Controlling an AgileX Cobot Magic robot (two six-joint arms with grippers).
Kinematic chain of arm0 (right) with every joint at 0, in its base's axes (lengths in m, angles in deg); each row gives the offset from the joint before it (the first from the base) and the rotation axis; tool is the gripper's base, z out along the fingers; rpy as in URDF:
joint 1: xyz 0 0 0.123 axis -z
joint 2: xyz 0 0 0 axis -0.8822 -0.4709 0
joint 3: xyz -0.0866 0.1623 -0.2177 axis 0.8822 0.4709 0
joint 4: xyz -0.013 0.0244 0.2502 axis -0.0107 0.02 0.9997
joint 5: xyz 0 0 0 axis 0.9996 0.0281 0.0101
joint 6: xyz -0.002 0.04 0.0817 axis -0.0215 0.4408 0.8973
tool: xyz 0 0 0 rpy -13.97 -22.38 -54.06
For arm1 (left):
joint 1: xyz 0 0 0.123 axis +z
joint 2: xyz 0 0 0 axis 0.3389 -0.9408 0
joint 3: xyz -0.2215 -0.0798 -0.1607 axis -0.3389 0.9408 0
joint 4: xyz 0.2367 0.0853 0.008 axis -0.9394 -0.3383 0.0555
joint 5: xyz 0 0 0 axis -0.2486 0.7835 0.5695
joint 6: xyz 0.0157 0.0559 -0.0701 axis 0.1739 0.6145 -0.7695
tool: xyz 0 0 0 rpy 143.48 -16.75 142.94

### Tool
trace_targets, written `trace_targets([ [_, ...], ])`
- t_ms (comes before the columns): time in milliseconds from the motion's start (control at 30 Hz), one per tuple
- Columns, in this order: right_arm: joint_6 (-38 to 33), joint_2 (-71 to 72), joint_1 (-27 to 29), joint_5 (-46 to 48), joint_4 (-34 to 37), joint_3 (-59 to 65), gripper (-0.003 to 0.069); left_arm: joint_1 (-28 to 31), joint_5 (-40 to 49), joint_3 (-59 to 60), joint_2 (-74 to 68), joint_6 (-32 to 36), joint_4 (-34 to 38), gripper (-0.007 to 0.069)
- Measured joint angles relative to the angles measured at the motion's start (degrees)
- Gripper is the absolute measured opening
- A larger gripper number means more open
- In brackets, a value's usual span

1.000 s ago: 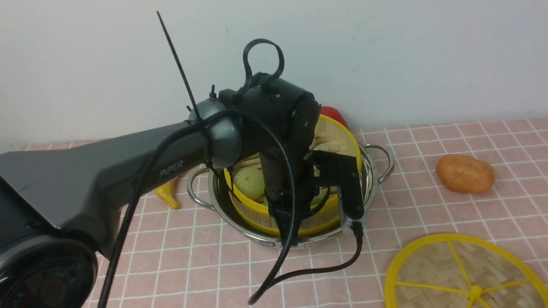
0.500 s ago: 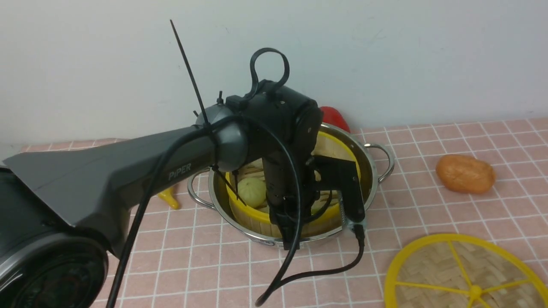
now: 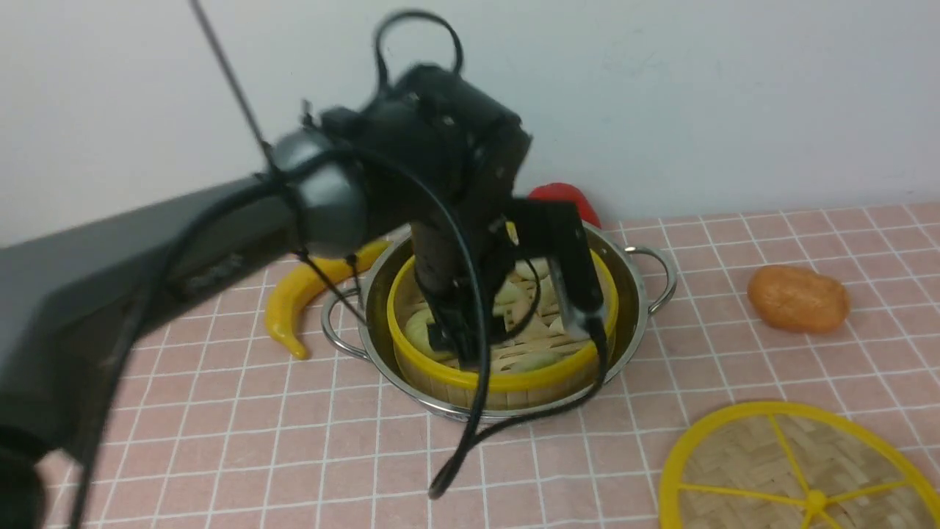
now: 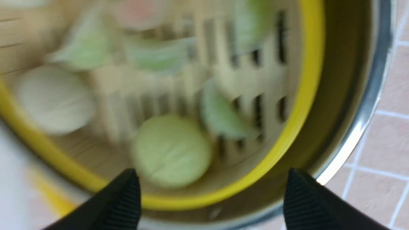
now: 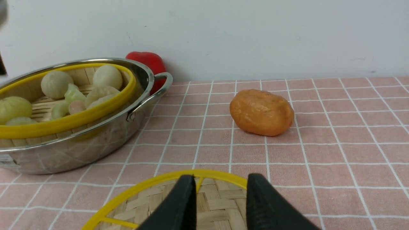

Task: Place the steamer in the pot on the pink tablecloth, and put the lid on the steamer.
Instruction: 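Move the gripper down to the bamboo steamer lid and grasp its center knob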

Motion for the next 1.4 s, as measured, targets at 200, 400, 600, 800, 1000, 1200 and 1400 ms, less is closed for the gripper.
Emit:
trace_targets([
  [200, 0.0, 0.0, 0.0, 0.0, 0.0, 0.0, 0.0242, 0.6, 3.2, 0.0, 10.7, -8.9, -3.6, 0.0127],
  [400, 0.0, 0.0, 0.0, 0.0, 0.0, 0.0, 0.0242, 5.0, 3.8, 0.0, 21.2, -15.5, -4.8, -0.0023],
  [600, 0.0, 0.0, 0.0, 0.0, 0.0, 0.0, 0.0242, 6.6, 3.6, 0.0, 27.7, -18.3, -5.7, -0.0022],
  [800, 0.0, 0.0, 0.0, 0.0, 0.0, 0.0, 0.0242, 6.6, 3.4, -0.1, 29.6, -18.5, -6.4, -0.0008],
  [1000, 0.0, 0.0, 0.0, -0.1, 0.0, 0.0, 0.0242, 6.7, 2.9, 0.2, 29.9, -19.1, -5.4, 0.0012],
  [1200, 0.0, 0.0, 0.0, -0.1, 0.0, 0.0, 0.0242, 13.3, -10.9, 16.3, 43.6, -21.0, 6.1, 0.0018],
  [1400, 0.0, 0.0, 0.0, -0.1, 0.0, 0.0, 0.0242, 25.3, -31.7, 46.8, 67.2, -21.2, 12.8, 0.0022],
])
